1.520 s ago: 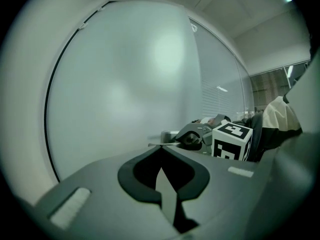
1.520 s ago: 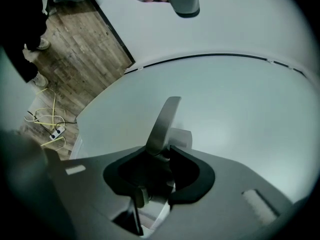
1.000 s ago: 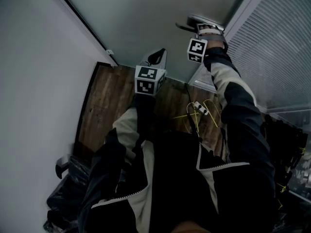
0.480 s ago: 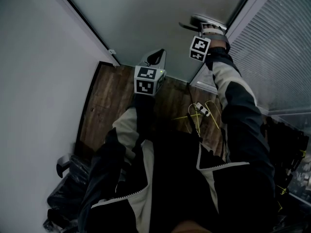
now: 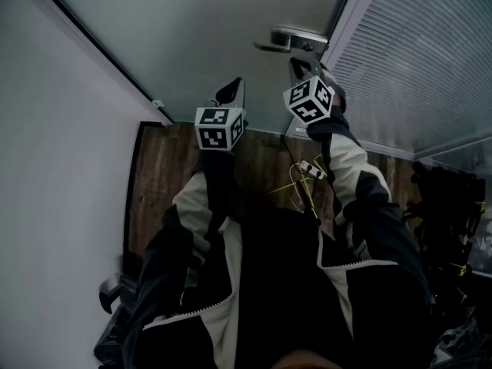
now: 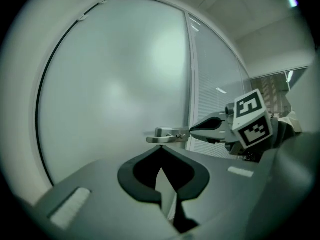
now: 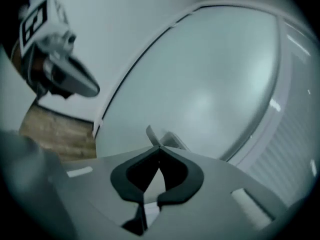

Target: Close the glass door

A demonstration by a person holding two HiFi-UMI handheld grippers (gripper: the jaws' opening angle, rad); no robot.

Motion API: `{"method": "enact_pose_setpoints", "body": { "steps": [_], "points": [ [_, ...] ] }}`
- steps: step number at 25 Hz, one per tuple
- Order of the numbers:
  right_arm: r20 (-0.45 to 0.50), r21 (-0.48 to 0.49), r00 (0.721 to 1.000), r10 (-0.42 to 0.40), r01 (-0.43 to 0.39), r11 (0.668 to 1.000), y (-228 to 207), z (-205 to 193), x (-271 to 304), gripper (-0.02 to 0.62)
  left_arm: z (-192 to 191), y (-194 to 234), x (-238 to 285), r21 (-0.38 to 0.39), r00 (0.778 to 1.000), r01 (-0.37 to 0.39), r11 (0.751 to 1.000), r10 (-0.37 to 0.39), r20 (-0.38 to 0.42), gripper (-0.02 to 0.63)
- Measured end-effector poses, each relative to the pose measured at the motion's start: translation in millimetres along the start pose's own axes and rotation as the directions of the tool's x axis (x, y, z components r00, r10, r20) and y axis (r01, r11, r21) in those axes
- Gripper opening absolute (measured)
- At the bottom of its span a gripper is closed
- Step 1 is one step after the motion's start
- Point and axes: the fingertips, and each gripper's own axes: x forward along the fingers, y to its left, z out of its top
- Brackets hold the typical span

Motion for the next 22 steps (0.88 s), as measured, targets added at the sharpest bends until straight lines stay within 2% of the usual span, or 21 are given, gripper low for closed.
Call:
{"method": "enact_pose_setpoints", "body": {
  "steps": [1,2,4,6,8,10,22],
  "points": [
    [0.043,0.133,0.999,0.014,-0.019,0.991,4,3,-14,0.005,0,-3,1,0.001,1.000,0.012,1.000,-0.012,0.002,0.005],
    [0.085,0.258,0.996,0.017,-0.039,0.965,9,5,-28,0.005,0,-7,2,-0.001,1.000,0.020,1.000,-0.020,0.004,0.005],
    [0.156,0.468,0.988,-0.006,-0.069,0.881,15,6,-51,0.005,0,-12,0,-0.015,0.999,0.032,0.999,-0.031,0.016,0.005],
    [0.183,0.581,0.983,-0.035,-0.080,0.810,23,4,-65,0.003,1,-15,-2,-0.029,0.999,0.035,0.999,-0.034,0.029,0.005],
    [0.174,0.626,0.984,-0.042,-0.078,0.776,30,0,-70,0.003,3,-19,-4,-0.026,0.999,0.040,0.999,-0.039,0.037,0.005],
    [0.155,0.645,0.987,-0.047,-0.065,0.762,34,-4,-74,0.002,3,-26,-6,-0.017,0.998,0.056,0.998,-0.055,0.037,0.005],
    [0.109,0.659,0.991,-0.082,-0.010,0.752,41,-5,-90,0.002,-1,-29,-14,0.005,0.996,0.088,0.996,-0.088,0.020,0.005]
  ]
}}
